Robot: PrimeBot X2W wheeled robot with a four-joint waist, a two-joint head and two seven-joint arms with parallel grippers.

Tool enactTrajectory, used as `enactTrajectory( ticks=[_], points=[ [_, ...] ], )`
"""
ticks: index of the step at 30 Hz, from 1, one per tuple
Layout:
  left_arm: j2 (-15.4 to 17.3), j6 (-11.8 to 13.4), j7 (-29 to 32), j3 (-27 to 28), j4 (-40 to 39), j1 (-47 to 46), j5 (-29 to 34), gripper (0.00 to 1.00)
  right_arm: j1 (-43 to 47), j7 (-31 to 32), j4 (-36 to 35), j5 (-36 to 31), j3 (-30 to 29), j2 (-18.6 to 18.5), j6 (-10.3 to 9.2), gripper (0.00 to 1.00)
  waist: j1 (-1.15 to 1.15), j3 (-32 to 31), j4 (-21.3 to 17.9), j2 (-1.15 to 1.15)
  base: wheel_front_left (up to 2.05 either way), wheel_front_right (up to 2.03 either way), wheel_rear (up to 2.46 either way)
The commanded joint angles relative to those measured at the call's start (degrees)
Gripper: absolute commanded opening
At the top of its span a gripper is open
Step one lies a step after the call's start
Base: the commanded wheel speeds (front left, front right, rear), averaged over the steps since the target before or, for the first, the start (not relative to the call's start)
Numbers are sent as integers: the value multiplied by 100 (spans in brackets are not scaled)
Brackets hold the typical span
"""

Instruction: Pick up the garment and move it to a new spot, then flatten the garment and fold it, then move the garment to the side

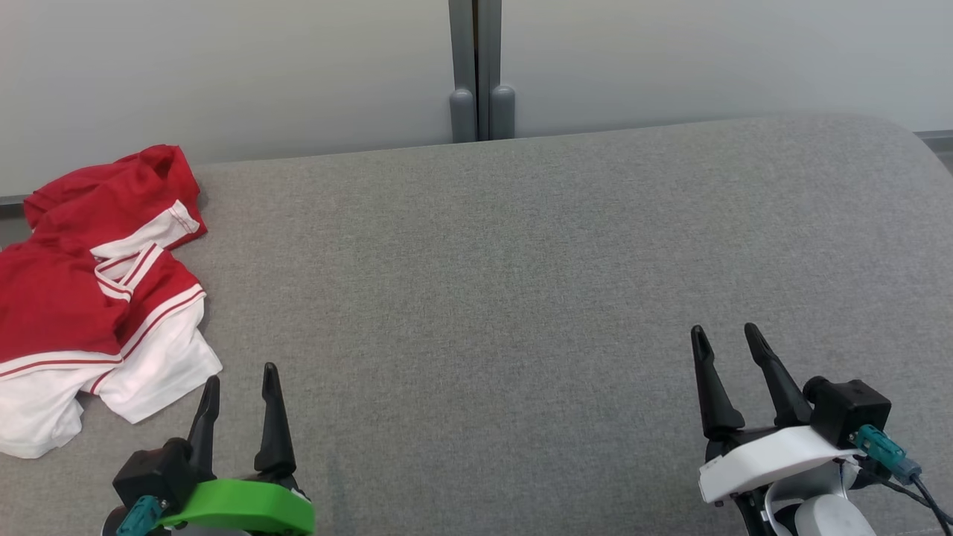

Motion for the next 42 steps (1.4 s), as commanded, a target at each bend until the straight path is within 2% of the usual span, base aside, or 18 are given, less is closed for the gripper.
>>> enactTrajectory(
  ticks=[1,29,42],
  points=[
    [49,24,-49,11,3,39,124,100,13,-61,-22,-162,23,-31,1,100,0,-1,1,0,0,0,0],
    [59,102,-366,-50,370,138,1055,100,88,-375,-90,-1438,82,-39,1,100,0,-11,1,0,0,0,0],
    [57,59,-346,-27,502,125,938,100,117,-362,-78,-1396,76,-38,1,100,0,-19,4,0,0,0,0]
  ],
)
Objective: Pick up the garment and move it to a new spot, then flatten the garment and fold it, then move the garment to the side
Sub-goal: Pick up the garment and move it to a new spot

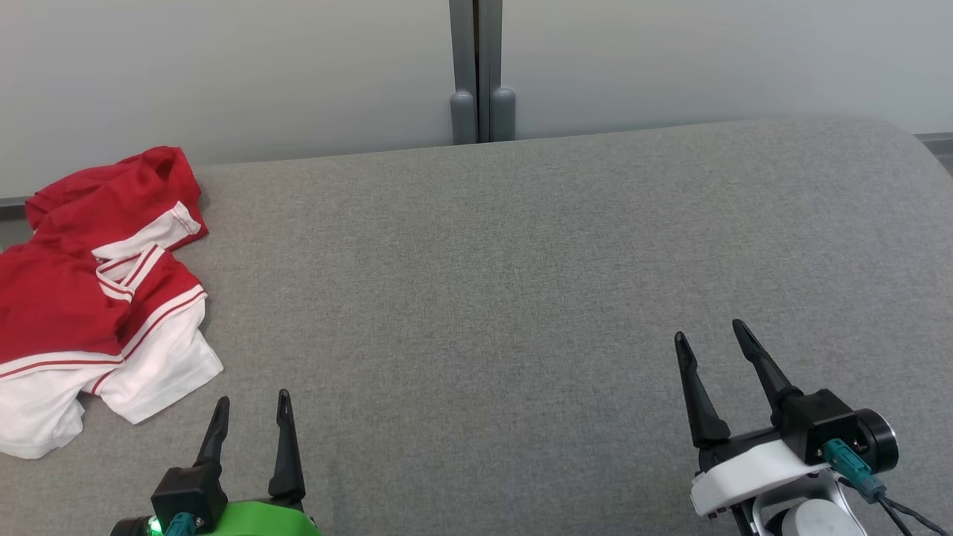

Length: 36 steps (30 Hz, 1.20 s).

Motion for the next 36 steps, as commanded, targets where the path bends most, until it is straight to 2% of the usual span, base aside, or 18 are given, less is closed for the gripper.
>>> enactTrajectory(
  ticks=[1,9,13,27,36],
  points=[
    [42,-8,-4,15,2,45,-52,100,65,-18,-14,-16,-5,-24,0,100,0,2,1,0,0,0,0],
    [41,-38,-4,-54,35,-8,-43,100,115,-18,-27,-24,-35,-21,0,100,0,9,192,0,0,0,0],
    [40,-32,-4,-68,11,-40,-25,100,150,-18,-44,-37,-32,-22,0,100,0,22,515,0,0,0,0],
    [38,-44,-4,39,-83,-13,15,100,157,-18,-37,12,64,-21,0,100,0,1,2036,0,0,0,0],
    [38,-33,-4,81,-114,41,-51,100,87,-18,2,-31,173,-23,0,100,0,32,2482,0,0,0,0]
  ],
)
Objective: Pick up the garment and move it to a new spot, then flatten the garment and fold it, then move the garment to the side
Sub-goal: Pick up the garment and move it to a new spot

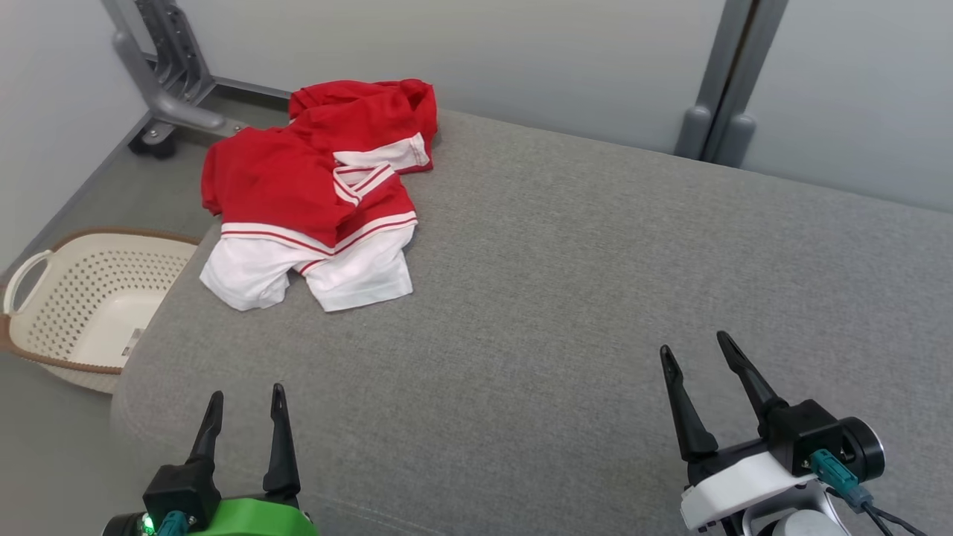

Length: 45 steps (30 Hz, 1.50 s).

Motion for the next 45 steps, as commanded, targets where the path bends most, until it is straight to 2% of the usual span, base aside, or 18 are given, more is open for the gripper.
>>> enactTrajectory(
  ticks=[1,11,16,21,25,28,31,37,41,45],
  points=[
    [32,14,-4,5,-19,42,-54,100,-49,-18,15,-57,0,-25,0,100,0,41,207,0,0,0,0],
    [32,124,-4,-6,-110,-79,-149,100,-231,-18,-29,-202,43,-25,0,100,0,283,139,0,0,0,0],
    [130,19,-4,265,-229,-549,31,100,-368,-17,-72,-351,-45,-25,-1,100,0,523,-4,0,0,0,0],
    [612,-125,-3,570,-260,-1596,291,100,-583,-17,-159,-549,-114,-26,-1,100,0,891,-203,0,0,0,0],
    [1169,-277,133,609,154,-2643,436,100,-795,-18,-275,-726,-167,-25,-1,100,0,1262,-395,0,0,0,0],
    [1467,-427,408,561,518,-3373,422,100,-943,-17,-350,-847,-183,-25,-1,100,0,1540,-546,0,0,0,0],
    [1765,-565,558,316,942,-3954,566,100,-1081,-17,-412,-929,-236,-25,-1,100,0,1816,-690,0,0,0,0],
    [1774,-714,931,-295,1984,-4500,261,100,-1233,-17,-486,-1067,-330,-24,-1,100,0,2232,-866,0,0,0,0],
    [1683,-727,1079,-856,2530,-4549,-181,100,-1282,-17,-525,-1134,-372,-24,-1,100,0,2413,-925,0,0,0,0],
    [1813,-724,1159,-1311,2976,-4615,-545,100,-1330,-17,-570,-1177,-385,-23,-1,100,0,2541,-962,0,0,0,0]
  ],
)
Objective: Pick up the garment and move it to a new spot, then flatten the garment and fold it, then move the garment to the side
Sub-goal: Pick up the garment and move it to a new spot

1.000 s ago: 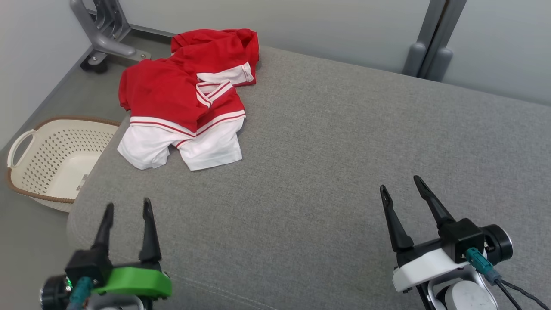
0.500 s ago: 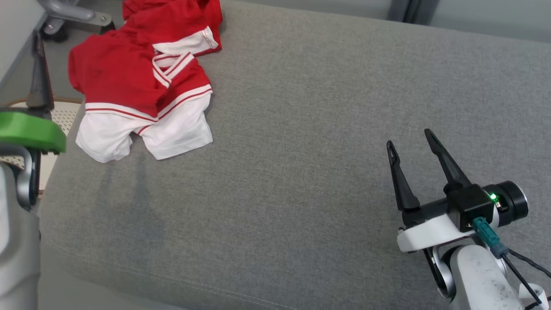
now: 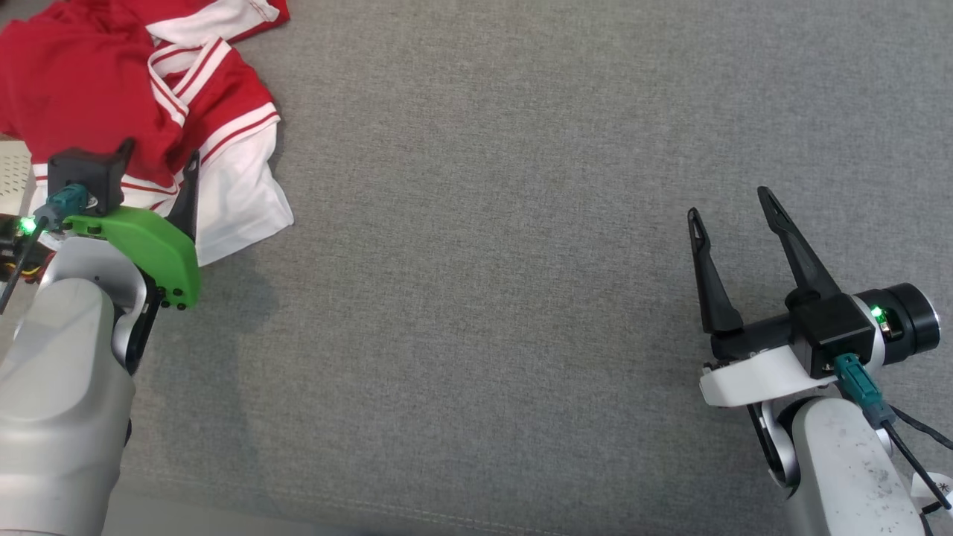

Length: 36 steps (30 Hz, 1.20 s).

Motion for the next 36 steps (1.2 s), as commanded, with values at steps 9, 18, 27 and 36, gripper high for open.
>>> enactTrajectory(
  ticks=[9,18,27,36],
  points=[
    [86,210,-388,74,1104,-468,-103,74,-176,-16,4,-89,28,-23,-2,100,-1,243,-178,0,0,0,0],
    [170,186,-745,52,1660,-734,-135,0,-58,-16,96,3,106,-22,-2,100,-1,-60,-189,0,0,0,0],
    [441,99,-984,-156,1513,-1077,53,0,110,-16,212,369,168,-21,-2,100,-1,-793,-324,0,0,0,0],
    [542,19,-871,-724,652,-1611,360,0,367,-16,265,736,-35,-20,-2,100,-1,-1573,-779,0,0,0,0]
  ],
)
